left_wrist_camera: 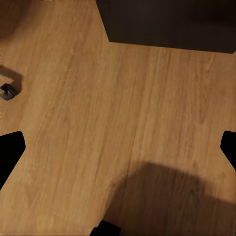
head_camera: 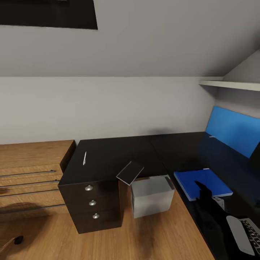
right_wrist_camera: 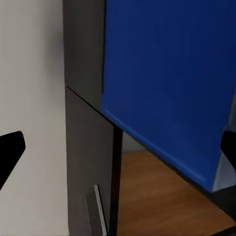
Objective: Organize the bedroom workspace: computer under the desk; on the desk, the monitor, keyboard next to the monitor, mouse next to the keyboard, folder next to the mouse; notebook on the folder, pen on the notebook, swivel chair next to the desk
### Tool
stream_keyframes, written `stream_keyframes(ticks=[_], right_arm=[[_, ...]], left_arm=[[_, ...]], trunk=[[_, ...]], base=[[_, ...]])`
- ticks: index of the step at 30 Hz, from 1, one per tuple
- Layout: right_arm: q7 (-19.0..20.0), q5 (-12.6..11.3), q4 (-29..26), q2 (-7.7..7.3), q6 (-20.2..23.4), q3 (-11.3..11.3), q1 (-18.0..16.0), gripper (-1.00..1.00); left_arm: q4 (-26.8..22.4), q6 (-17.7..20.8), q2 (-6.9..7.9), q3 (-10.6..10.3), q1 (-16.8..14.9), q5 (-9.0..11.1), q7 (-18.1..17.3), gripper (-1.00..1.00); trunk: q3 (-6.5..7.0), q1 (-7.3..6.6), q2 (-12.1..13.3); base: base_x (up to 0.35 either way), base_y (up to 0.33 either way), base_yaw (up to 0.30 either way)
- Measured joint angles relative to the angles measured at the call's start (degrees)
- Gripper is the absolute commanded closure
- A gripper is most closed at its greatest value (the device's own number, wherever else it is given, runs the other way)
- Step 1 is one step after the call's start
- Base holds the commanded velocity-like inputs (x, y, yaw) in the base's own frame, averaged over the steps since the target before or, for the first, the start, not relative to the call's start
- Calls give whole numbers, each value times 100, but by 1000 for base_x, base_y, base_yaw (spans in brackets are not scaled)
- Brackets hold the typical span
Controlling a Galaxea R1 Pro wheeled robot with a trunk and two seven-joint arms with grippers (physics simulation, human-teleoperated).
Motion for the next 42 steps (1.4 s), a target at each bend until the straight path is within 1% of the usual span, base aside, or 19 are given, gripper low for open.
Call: stream_keyframes(ticks=[1,2,5,6,7,9,10,11,12,13,14,15,16,19,22,24,31,38,42], right_arm=[[4,3,-3,0,-3,2,-1,-100],[18,60,-27,6,-23,82,0,-100],[34,306,-56,5,-43,461,-1,-100],[36,371,-58,5,-46,537,-1,-100],[38,503,-64,9,-53,681,-2,-100],[34,654,-66,16,-59,827,-1,-100],[22,879,-66,40,-66,1037,-1,-100],[4,1312,-63,158,-101,1396,-3,-100],[2,1401,-62,193,-119,1470,-5,-100],[-1,1519,-57,262,-167,1549,-4,-100],[-2,1578,-55,301,-195,1584,-5,-100],[0,1673,-54,374,-241,1647,-5,-100],[4,1780,-61,504,-282,1734,-2,-100],[18,1834,-38,624,-308,1855,-4,-100],[23,1862,21,807,-340,2003,-7,-100],[20,1869,103,837,-362,2025,-6,-100],[19,1873,357,871,-493,2054,-8,-100],[22,1868,382,866,-514,2050,-7,-100],[38,1860,377,848,-512,2043,-6,-100]], left_arm=[[0,0,1,3,0,6,0,-100],[0,0,2,5,0,19,0,-100],[0,13,3,5,0,42,0,-100],[0,14,3,5,0,44,0,-100],[0,15,3,5,0,46,0,-100],[0,16,3,6,0,48,0,-100],[1,17,3,5,0,50,0,-100],[1,18,4,4,-1,57,0,-100],[0,18,6,6,0,57,0,-100],[0,18,8,6,0,57,0,-100],[0,19,9,8,0,55,0,-100],[1,18,10,9,0,55,0,-100],[1,18,11,11,-1,53,0,-100],[1,18,11,13,-1,52,0,-100],[-1,11,12,17,0,47,2,-100],[-2,11,12,22,1,45,2,-100],[-2,4,12,30,1,35,2,-100],[-4,0,11,26,1,23,2,-100],[-23,-36,4,-6,1,-4,2,-100]], trunk=[[18,-22,40],[36,-44,80],[90,-110,201],[108,-132,241],[126,-154,281],[162,-198,361],[180,-220,401],[180,-220,403],[180,-220,403],[180,-220,403],[180,-220,403],[180,-220,403],[180,-220,403],[180,-220,403],[184,-221,403],[189,-221,403],[209,-221,403],[229,-221,403],[231,-220,403]], base=[[0,0,0],[0,0,0],[0,0,0],[0,0,0],[0,0,0],[0,0,0],[0,0,0],[0,0,0],[0,0,0],[0,0,0],[0,0,0],[0,0,0],[0,0,0],[0,0,26],[0,0,181],[0,0,230],[0,0,248],[0,0,251],[0,0,139]])
